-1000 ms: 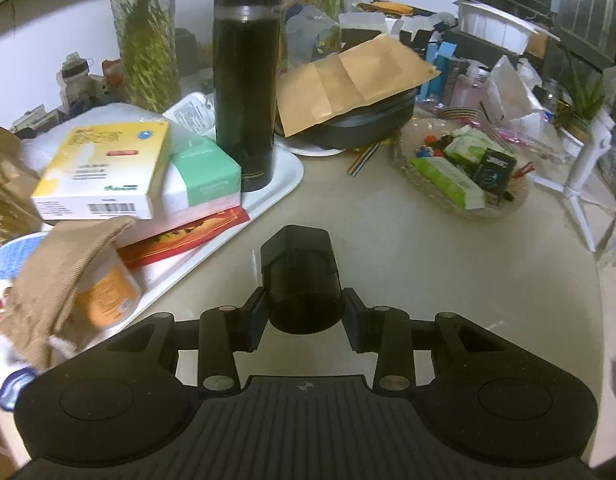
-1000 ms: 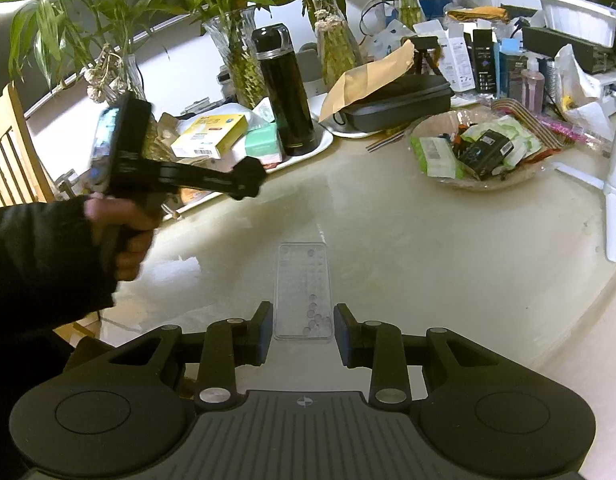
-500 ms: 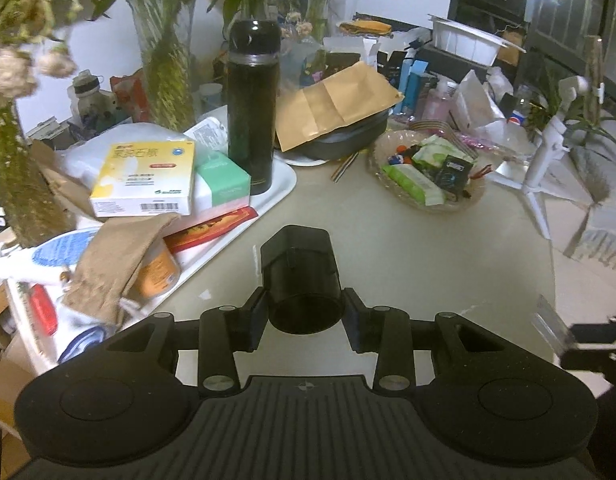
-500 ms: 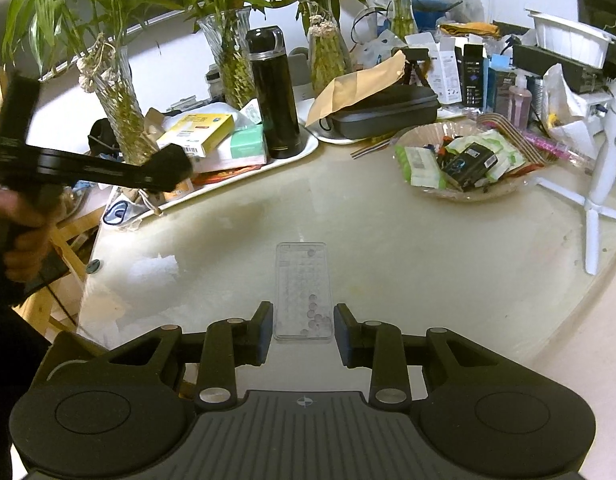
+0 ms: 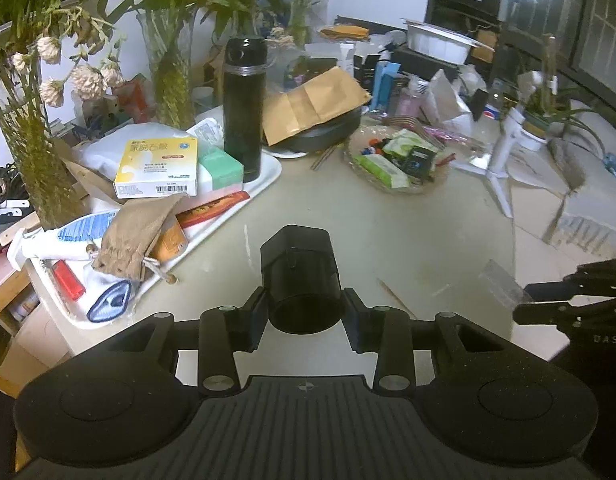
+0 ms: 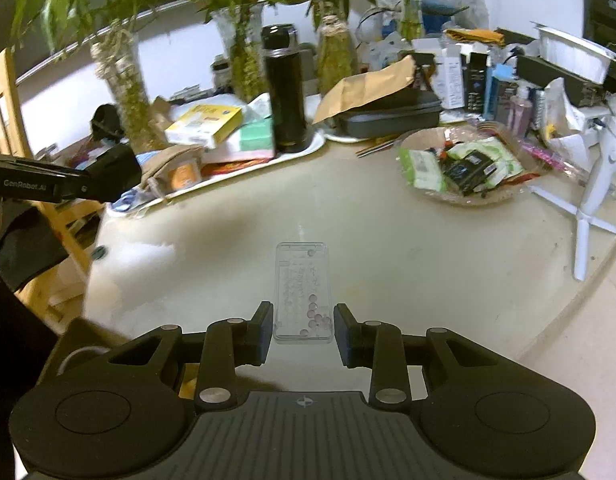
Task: Organize rigid objects
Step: 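Carry the tray with the right tool while the left tool carries the black cylinder to the box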
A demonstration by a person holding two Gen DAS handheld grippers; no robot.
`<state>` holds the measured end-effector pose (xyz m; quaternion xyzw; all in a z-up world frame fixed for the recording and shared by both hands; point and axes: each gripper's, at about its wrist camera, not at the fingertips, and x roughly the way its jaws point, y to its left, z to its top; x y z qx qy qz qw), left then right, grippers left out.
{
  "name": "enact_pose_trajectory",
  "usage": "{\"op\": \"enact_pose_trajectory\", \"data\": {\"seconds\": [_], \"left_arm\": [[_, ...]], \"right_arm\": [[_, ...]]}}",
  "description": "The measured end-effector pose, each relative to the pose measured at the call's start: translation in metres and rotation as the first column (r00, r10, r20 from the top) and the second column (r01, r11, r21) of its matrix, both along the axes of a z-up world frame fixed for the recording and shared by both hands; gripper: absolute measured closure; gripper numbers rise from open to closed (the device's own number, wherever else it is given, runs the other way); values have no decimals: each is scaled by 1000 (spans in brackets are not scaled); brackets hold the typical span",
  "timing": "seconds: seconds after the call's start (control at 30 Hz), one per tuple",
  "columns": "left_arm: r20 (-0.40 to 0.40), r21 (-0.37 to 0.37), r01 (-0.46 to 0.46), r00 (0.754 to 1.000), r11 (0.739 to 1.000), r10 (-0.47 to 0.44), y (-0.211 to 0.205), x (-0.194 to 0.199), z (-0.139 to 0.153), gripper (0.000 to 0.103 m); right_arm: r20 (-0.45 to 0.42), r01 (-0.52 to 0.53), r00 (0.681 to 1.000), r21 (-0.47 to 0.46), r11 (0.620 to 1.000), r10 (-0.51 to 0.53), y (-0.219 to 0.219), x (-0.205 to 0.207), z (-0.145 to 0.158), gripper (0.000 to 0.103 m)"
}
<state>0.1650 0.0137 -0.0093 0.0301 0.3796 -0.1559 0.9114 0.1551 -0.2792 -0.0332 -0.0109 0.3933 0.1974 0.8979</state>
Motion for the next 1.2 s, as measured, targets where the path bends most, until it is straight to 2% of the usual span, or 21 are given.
{"op": "enact_pose_trajectory", "data": {"seconds": [0.17, 0.73, 1.07, 1.2], "left_arm": [[-7, -11, 32, 999, 999, -32, -1, -17, 8, 65], [-25, 35, 146, 989, 989, -145, -16, -69, 19, 65], [-81, 54, 185, 980, 981, -180, -27, -87, 4, 65], [-137, 86, 174, 977, 981, -161, -34, -89, -8, 65]], "right_arm": [[-16, -59, 998, -21, 998, 59, 15, -19, 12, 68], [-59, -171, 984, -54, 984, 168, 31, -55, 28, 68], [-87, -188, 979, -43, 981, 184, 34, -64, 23, 68], [-108, -182, 978, -50, 982, 176, 36, -68, 17, 68]]}}
